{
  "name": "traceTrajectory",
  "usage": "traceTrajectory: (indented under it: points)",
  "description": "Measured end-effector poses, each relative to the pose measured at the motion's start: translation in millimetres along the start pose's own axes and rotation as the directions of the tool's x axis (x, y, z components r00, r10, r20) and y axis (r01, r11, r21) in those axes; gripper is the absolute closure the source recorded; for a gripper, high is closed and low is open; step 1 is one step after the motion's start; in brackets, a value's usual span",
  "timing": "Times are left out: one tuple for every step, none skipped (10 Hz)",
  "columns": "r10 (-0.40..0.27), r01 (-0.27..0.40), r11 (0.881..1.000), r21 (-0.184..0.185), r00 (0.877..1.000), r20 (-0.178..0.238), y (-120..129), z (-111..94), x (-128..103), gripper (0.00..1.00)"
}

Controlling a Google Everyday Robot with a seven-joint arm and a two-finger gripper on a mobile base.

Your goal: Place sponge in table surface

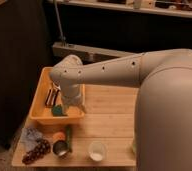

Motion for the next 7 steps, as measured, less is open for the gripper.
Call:
traceTrajectory:
  points:
    - [0.0,0.0,1.0,0.0,1.0,0.0,0,0,0,0.35]
    - [-0.001,0.001,1.0,0.0,1.0,0.0,0,0,0,0.35]
    - [-0.008,0.008,1.0,0.001,1.0,0.004,0,-1,-1,0.35]
    - [-0.029,0.029,1.0,0.001,0.999,0.023,1,-4,-6,0.35]
    - [-0.06,0.06,0.998,-0.003,0.997,0.05,4,-6,-17,0.35]
    - [-0.098,0.099,0.995,-0.012,0.992,0.083,8,-11,-35,0.35]
    - [-0.119,0.122,0.992,-0.022,0.988,0.101,10,-14,-47,0.35]
